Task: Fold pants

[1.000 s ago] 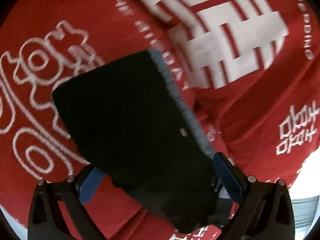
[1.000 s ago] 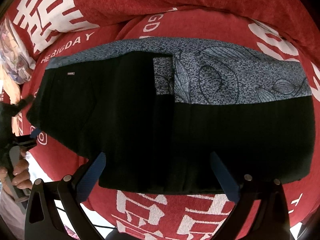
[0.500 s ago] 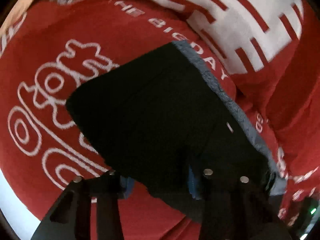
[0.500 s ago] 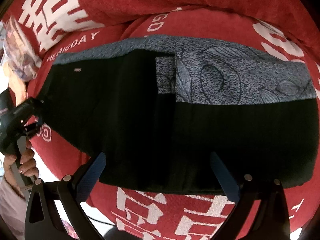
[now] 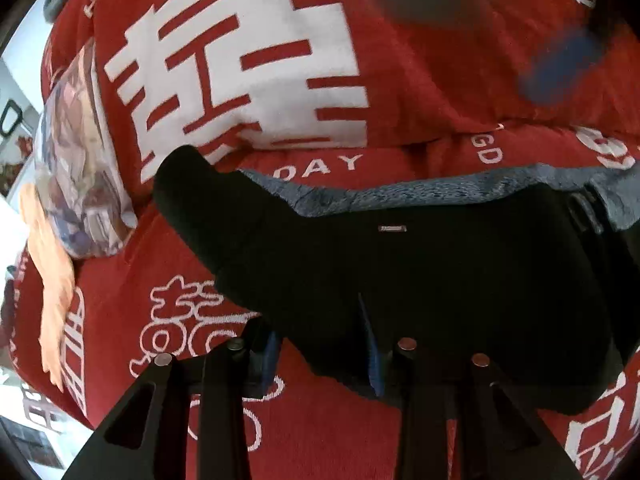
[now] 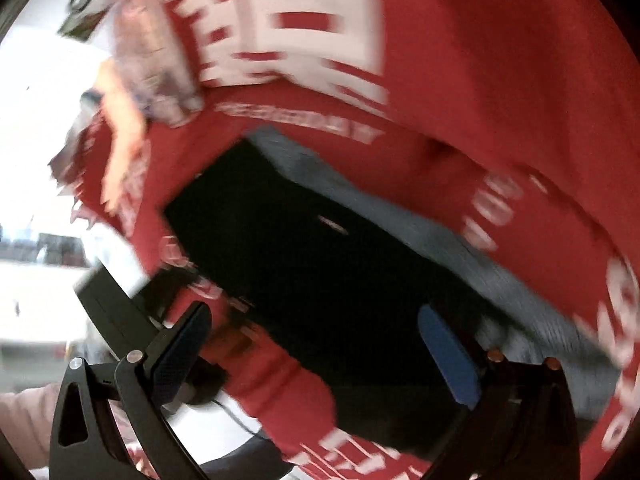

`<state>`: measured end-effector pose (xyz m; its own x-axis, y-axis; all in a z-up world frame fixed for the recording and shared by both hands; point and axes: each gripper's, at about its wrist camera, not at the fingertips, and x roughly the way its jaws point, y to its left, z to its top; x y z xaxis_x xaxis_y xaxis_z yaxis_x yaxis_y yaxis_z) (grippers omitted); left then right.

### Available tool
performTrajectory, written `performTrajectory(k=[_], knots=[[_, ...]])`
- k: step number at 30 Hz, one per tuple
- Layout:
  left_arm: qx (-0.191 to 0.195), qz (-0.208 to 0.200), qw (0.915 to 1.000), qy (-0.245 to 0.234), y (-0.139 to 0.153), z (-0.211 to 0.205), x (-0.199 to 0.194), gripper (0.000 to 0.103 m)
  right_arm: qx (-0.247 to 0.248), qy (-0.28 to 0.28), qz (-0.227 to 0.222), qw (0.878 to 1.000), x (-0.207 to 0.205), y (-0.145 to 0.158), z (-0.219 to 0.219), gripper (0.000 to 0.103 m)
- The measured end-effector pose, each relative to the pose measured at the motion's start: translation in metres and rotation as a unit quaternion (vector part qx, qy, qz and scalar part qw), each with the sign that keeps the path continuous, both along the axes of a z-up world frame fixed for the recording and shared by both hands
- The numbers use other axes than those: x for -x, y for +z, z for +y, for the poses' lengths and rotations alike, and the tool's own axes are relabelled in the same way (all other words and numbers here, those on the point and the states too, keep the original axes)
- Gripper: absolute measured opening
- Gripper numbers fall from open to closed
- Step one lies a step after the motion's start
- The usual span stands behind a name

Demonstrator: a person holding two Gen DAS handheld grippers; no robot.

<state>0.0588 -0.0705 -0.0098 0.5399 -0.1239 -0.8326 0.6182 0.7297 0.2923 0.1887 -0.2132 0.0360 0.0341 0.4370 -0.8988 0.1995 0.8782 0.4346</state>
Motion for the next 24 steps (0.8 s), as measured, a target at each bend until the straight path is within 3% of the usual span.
performTrajectory(k=[5,10,12,15,17,19,24], knots=[[-0.011,-0.016,0.9998,-0.009,-0.004,-0.005,0.002,0.037,-0.043,0.052,0.029,0.997,-0.062,-0.01,0.039,0.103],[-0.007,-0.021,0.9997,-0.007,-0.003,-0.005,0.007,0.037,-0.064,0.106,0.08,0.989,-0.101,-0.041,0.081,0.103],[-0.007,-0.023,0.9997,-0.007,-0.003,-0.005,0.008,0.037,-0.077,0.119,0.108,0.984,-0.109,-0.059,0.095,0.098],[-0.01,-0.025,0.9996,-0.007,-0.003,-0.008,0.009,0.037,-0.067,0.135,0.145,0.978,-0.109,-0.081,0.105,0.069],[-0.008,-0.014,0.9998,-0.008,-0.002,-0.011,0.008,0.037,-0.044,0.143,0.168,0.974,-0.106,-0.094,0.104,0.029],[0.001,-0.017,0.9998,-0.01,0.006,-0.014,0.01,0.037,-0.047,0.128,0.163,0.977,-0.102,-0.095,0.094,0.022],[0.035,-0.018,0.9989,-0.027,0.04,-0.029,0.023,0.037,-0.09,0.07,0.099,0.988,-0.08,-0.058,0.05,0.021]])
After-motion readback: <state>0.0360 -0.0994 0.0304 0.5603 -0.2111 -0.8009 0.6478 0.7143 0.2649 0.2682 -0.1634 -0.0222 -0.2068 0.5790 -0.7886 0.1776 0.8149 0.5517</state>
